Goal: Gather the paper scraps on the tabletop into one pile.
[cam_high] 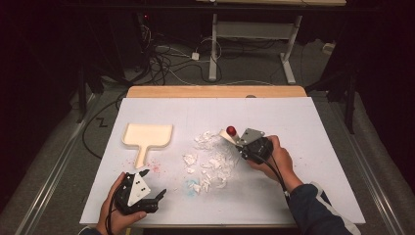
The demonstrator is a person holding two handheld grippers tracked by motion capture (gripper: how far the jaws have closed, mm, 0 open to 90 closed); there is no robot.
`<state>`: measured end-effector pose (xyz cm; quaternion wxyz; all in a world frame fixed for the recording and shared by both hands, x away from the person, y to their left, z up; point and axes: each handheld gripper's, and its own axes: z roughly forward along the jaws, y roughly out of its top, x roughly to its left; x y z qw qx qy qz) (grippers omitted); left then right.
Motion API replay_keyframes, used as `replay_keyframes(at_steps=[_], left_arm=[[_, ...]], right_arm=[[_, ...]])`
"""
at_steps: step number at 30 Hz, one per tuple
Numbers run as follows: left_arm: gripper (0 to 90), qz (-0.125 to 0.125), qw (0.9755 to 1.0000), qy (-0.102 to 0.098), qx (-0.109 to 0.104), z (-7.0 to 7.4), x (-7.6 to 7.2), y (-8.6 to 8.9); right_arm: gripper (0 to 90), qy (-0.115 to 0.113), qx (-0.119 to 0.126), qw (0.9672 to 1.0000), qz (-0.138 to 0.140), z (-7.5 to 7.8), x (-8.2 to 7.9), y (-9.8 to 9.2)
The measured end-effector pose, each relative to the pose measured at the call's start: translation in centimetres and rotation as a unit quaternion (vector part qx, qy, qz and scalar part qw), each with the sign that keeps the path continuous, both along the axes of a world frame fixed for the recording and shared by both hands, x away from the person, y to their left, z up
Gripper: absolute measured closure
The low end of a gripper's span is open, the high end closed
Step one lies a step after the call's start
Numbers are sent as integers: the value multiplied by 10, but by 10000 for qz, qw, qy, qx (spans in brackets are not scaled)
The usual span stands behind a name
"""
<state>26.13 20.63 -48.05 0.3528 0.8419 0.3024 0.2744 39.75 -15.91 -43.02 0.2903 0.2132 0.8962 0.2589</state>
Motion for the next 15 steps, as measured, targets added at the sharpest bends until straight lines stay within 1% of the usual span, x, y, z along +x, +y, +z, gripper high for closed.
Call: replay_keyframes(at_steps=[2, 4, 5, 8, 10, 11, 13, 15], left_arm=[[162, -20, 10000, -23, 32, 1, -1, -1], [163, -14, 10000, -34, 21, 2, -1, -1], [163, -10, 10000, -37, 15, 2, -1, 0], [163, -24, 10000, -19, 8, 3, -1, 0], [163, -33, 10000, -18, 8, 3, 0, 0], [163, -34, 10000, -11, -10, 4, 0, 0], [163, -19, 10000, -6, -40, 4, 1, 1], [163, -12, 10000, -1, -47, 4, 1, 1]], right_arm=[[675, 60, 42, 9998, 162, 3, -11, 1], [677, 88, 156, 9993, 328, 8, -20, -1], [678, 156, 215, 9989, 377, 11, -24, -2], [680, 190, 328, 9983, 432, 20, -32, -8], [680, 112, 360, 9984, 415, 27, -33, -12], [680, 104, 408, 9986, 333, 30, -32, -14], [680, 97, 554, 9980, 284, 38, -27, -17], [680, 72, 676, 9975, 175, 45, -21, -18]])
